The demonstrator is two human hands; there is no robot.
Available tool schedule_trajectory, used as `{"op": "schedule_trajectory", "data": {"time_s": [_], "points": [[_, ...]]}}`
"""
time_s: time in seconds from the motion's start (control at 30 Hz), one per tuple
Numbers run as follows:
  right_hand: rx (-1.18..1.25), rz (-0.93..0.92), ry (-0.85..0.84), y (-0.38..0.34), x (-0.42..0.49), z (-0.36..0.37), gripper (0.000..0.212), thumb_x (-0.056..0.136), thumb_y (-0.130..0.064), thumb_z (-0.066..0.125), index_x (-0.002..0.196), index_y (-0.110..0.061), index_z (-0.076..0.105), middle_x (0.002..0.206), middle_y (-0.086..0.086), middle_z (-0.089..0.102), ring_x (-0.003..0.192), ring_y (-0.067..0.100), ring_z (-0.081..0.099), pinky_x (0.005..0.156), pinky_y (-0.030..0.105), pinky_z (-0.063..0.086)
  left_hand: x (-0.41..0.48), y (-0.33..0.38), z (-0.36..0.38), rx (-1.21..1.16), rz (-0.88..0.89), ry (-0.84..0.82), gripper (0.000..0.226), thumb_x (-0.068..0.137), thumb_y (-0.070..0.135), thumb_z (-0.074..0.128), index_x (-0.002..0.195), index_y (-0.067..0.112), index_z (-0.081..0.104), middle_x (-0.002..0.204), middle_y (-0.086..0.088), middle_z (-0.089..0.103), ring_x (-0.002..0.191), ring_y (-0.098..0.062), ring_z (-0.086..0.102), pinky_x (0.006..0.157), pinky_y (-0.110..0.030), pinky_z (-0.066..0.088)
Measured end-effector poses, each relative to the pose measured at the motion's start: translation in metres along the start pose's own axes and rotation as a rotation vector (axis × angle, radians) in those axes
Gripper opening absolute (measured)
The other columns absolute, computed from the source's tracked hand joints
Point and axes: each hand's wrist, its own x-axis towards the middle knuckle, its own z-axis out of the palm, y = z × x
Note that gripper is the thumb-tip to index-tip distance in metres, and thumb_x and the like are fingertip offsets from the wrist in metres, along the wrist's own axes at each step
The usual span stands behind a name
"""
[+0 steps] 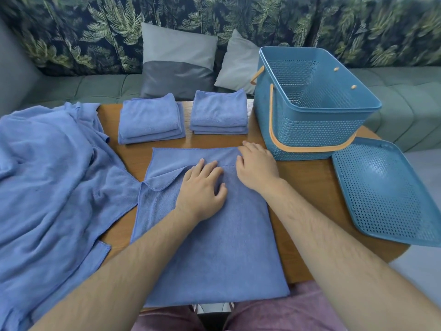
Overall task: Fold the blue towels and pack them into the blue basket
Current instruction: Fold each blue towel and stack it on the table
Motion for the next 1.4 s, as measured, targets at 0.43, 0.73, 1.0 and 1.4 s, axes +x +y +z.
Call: {"op": "schedule_trajectory", "data": {"time_s": [0.43,0.73,1.0,1.4], "points": [[0.092,-0.095,0.257,0.002,-0.035,0.03,0.027,0.093,-0.033,0.052,0.113,-0.023,0.066,0.111,-0.004,0.059,0.105,0.023,0.053,0.099,0.039,0.034,-0.008,-0.012,-0.014,0.027,-0.093,-0.09,0.047,0.097,0.048,0.038,0.137,0.028,0.052,0.154,0.009,0.042,0.147,-0.02,0.03,0.121,-0.047,0.017],[0.236,-0.052,0.328,0.006,-0.032,0.027,0.016,0.081,-0.018,0.065,0.097,-0.015,0.066,0.096,0.005,0.057,0.093,0.029,0.052,0.084,0.042,0.041,-0.013,-0.11,-0.064,0.157,-0.224,0.04,0.034,0.092,0.053,0.059,0.102,0.021,0.061,0.099,0.003,0.051,0.102,-0.025,0.048,0.092,-0.042,0.037],[0.619,-0.096,0.155,0.03,-0.012,0.014,0.009,0.089,-0.012,0.07,0.09,-0.018,0.063,0.092,-0.008,0.063,0.089,0.007,0.058,0.083,0.014,0.042,-0.017,-0.125,-0.073,-0.028,-0.17,0.142,0.013,0.08,0.033,0.05,0.082,0.02,0.051,0.083,0.009,0.052,0.086,-0.018,0.046,0.078,-0.044,0.043],[0.573,-0.019,0.226,0.031,-0.02,0.022,0.007,0.085,-0.026,0.061,0.091,-0.024,0.062,0.092,-0.013,0.066,0.091,0.01,0.061,0.083,0.032,0.049,-0.018,-0.123,-0.074,-0.124,-0.166,0.201,0.007,0.092,0.017,0.063,0.099,0.02,0.061,0.087,0.006,0.065,0.08,-0.015,0.06,0.073,-0.031,0.045]]}}
